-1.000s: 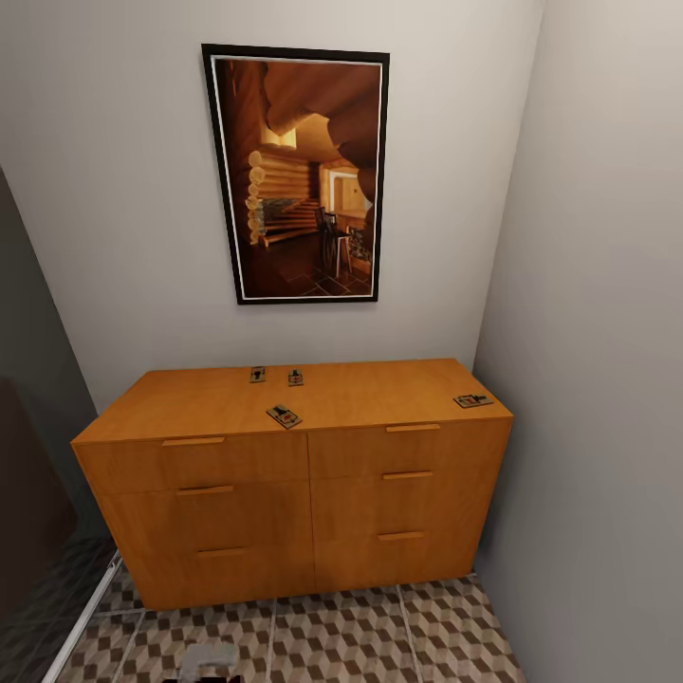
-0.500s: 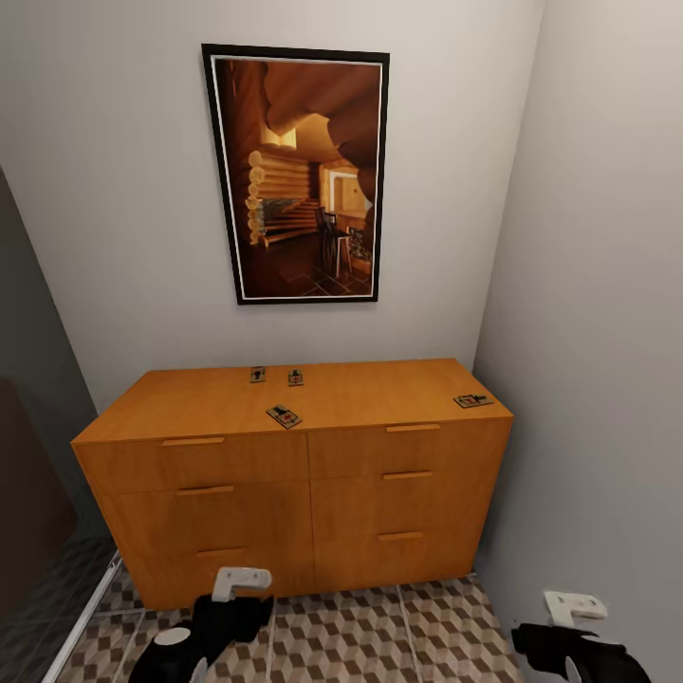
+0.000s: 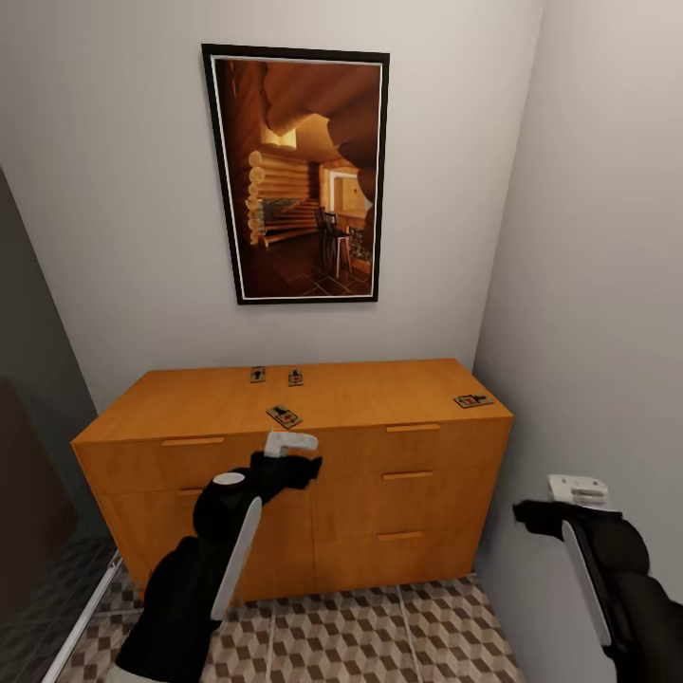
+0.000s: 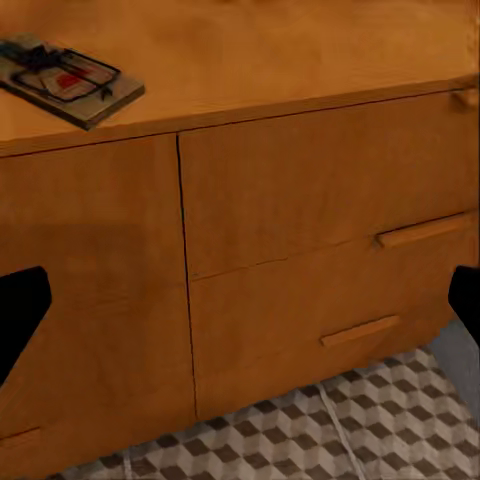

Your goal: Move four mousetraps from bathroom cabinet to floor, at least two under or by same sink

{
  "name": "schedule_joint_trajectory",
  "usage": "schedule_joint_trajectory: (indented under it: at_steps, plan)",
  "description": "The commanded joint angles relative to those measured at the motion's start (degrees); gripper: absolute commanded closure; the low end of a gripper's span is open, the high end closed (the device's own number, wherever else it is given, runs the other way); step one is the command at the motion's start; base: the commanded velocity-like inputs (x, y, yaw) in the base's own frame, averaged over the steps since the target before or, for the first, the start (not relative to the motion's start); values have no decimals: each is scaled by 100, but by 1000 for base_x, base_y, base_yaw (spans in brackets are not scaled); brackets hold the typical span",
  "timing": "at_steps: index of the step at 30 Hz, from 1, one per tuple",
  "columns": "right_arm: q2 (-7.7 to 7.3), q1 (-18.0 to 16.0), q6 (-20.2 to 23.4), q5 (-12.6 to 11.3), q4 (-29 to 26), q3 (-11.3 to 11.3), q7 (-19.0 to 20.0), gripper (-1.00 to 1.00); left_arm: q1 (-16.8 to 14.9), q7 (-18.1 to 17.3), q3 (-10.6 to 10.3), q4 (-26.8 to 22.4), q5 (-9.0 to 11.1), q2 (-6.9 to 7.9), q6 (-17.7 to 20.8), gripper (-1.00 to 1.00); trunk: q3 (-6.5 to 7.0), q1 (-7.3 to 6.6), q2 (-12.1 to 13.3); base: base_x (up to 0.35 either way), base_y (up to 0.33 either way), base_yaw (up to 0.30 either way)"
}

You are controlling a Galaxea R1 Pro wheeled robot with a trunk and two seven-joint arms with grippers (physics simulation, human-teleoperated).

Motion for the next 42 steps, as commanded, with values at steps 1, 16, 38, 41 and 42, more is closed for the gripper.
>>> schedule_joint_trajectory:
  at_steps: [1,16,38,41,42]
  plan:
    - [-8,-167,27,27,-2,3,7,-100,-195,-1,-17,-6,-7,-12,53,-100,-8,0,-4,0,0,0]
    - [-17,-2651,27,12,22,53,-14,-100,-2849,26,-65,161,63,-62,135,-100,-8,0,-4,0,0,0]
    - [891,-4898,27,-23,1709,913,-885,-100,-3768,309,1445,1791,99,627,384,-100,-8,0,-4,0,0,0]
    - [1381,-5316,27,2,2594,968,-1280,-100,-3779,244,1556,2090,104,898,683,-100,-8,0,-4,0,0,0]
    - [1478,-5393,27,5,2774,975,-1380,-100,-3780,222,1571,2128,104,946,758,-100,-8,0,-4,0,0,0]
